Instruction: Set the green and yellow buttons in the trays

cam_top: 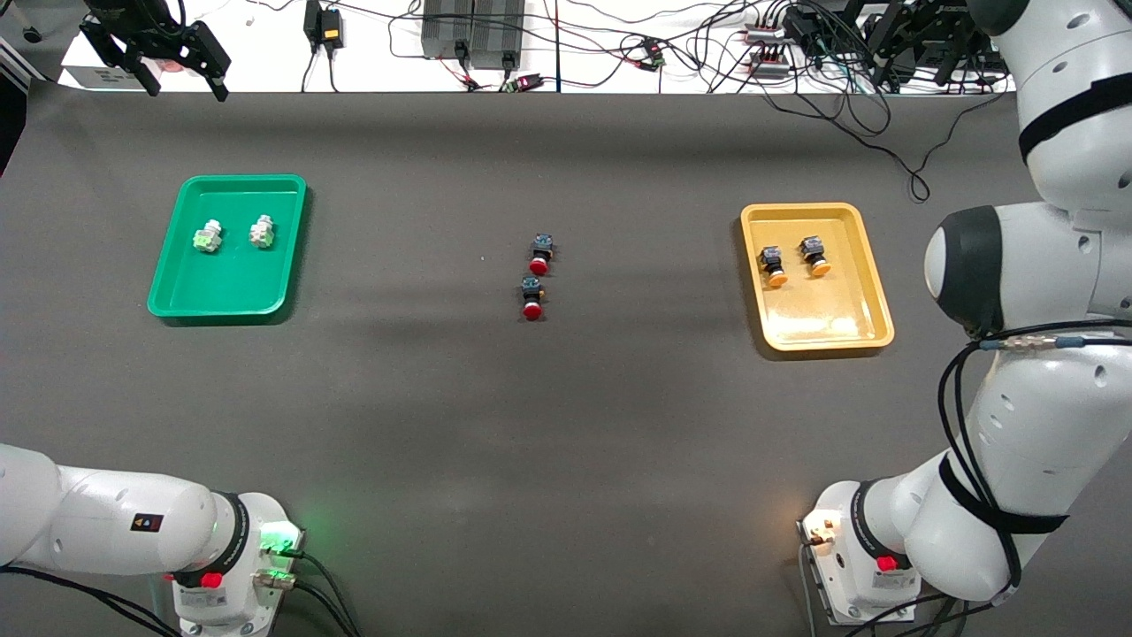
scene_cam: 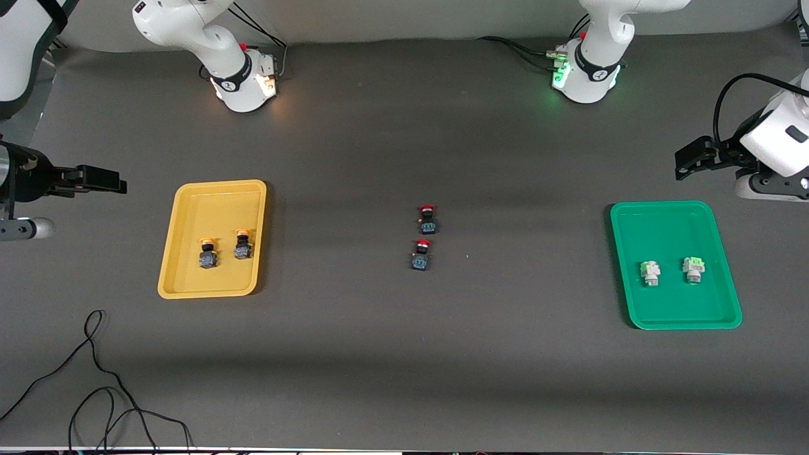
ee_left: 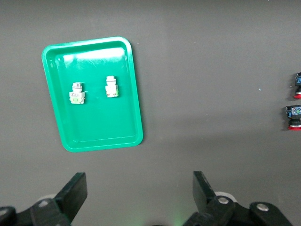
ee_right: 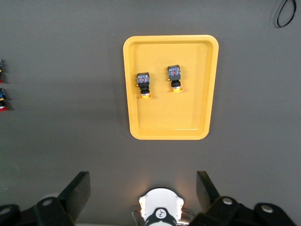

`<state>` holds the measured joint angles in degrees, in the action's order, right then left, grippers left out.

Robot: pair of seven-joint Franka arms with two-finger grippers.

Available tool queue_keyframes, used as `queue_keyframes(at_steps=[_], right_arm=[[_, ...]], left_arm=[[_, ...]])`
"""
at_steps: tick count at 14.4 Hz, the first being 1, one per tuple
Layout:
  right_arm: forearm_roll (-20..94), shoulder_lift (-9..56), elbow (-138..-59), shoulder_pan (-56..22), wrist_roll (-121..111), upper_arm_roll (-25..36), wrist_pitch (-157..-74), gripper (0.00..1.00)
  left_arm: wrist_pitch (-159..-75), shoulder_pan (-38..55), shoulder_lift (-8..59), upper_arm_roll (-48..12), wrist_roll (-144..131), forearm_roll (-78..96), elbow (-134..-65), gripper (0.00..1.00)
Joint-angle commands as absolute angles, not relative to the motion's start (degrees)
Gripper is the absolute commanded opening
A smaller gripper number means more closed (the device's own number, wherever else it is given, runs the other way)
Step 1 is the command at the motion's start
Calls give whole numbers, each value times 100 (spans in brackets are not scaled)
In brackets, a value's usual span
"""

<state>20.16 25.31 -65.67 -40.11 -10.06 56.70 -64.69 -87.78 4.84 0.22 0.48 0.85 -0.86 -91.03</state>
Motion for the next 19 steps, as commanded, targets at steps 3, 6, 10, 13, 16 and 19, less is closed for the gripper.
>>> queue_keyframes(at_steps=[3, 6, 10, 13, 16, 19], right_arm=[[706, 1864, -6486, -2394, -361, 3003, -6442, 100], [300, 1557, -6556, -1225, -79, 1446, -6504, 100], [-193, 987, -7353, -765, -88, 642, -6967, 100], [-404, 345, -8302, -467, -149, 230, -7617, 100], [-509, -306, -9305, -282, -141, 19, -8488, 100], [-765, -465, -9606, -211, -141, -158, -9068, 100]], left_arm=[[-8798, 536, 0, 105, 26, -26, -9053, 100], [-8824, 519, 0, 105, 35, -26, -9044, 100], [-8842, 519, 9, 114, 44, -18, -9053, 100], [-8833, 519, 9, 114, 44, -18, -9053, 100], [-8842, 519, 9, 114, 44, -18, -9053, 100], [-8833, 519, 18, 114, 44, -26, -9044, 100]])
